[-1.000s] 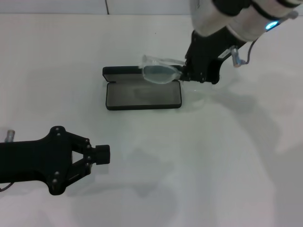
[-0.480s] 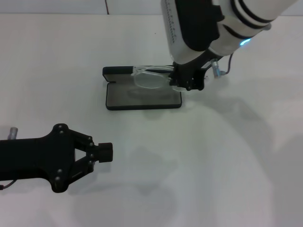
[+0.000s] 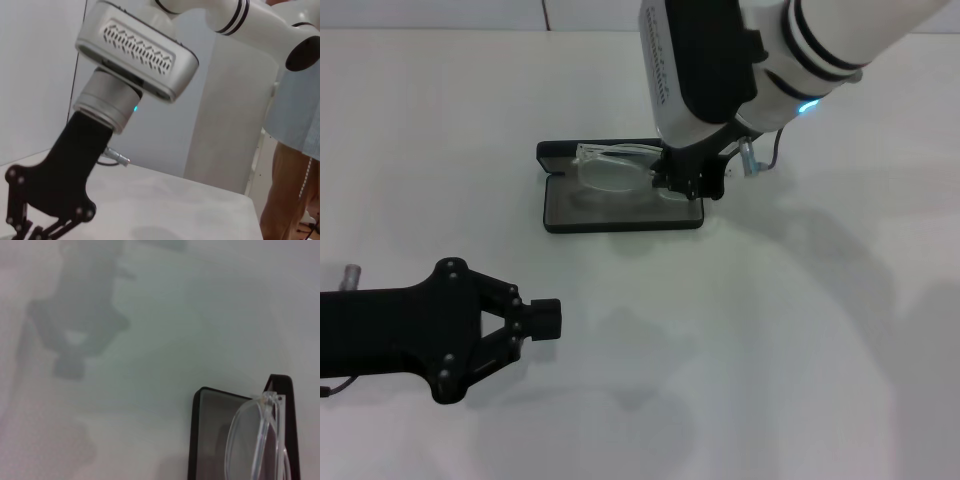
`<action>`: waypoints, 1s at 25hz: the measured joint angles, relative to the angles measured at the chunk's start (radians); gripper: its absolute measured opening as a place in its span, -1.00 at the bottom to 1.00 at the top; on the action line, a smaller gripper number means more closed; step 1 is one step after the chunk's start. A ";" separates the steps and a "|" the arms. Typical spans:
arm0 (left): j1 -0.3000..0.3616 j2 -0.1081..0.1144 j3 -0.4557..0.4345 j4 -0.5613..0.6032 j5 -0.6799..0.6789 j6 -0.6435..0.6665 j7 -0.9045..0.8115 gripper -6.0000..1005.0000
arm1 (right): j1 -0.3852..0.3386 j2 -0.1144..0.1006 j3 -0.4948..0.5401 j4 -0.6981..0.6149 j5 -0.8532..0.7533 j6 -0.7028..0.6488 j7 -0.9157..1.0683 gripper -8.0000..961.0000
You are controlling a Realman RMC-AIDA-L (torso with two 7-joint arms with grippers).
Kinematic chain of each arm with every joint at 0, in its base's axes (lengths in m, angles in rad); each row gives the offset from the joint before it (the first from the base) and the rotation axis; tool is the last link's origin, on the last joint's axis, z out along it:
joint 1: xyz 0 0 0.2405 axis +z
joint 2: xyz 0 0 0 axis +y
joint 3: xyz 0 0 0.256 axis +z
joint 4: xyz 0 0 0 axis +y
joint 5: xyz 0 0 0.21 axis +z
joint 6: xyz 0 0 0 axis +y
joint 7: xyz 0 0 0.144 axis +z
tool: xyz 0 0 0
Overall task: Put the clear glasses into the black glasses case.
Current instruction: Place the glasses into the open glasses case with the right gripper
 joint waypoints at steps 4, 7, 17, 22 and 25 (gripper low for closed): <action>-0.002 0.000 0.000 0.000 0.000 0.000 0.000 -0.87 | 0.002 0.000 -0.047 0.019 0.012 0.051 0.006 -0.88; -0.003 -0.002 0.000 -0.001 0.000 0.000 0.000 -0.87 | 0.007 0.000 -0.063 0.041 0.022 0.074 0.007 -0.88; -0.015 -0.003 0.000 -0.002 0.000 0.000 0.000 -0.87 | 0.023 0.000 -0.083 0.087 0.037 0.115 0.008 -0.87; -0.023 -0.008 0.000 -0.002 0.000 0.000 0.001 -0.87 | 0.024 0.000 -0.089 0.104 0.044 0.127 0.008 -0.87; -0.026 -0.009 0.000 -0.002 0.000 -0.003 0.001 -0.87 | 0.024 0.000 -0.102 0.114 0.061 0.137 0.008 -0.87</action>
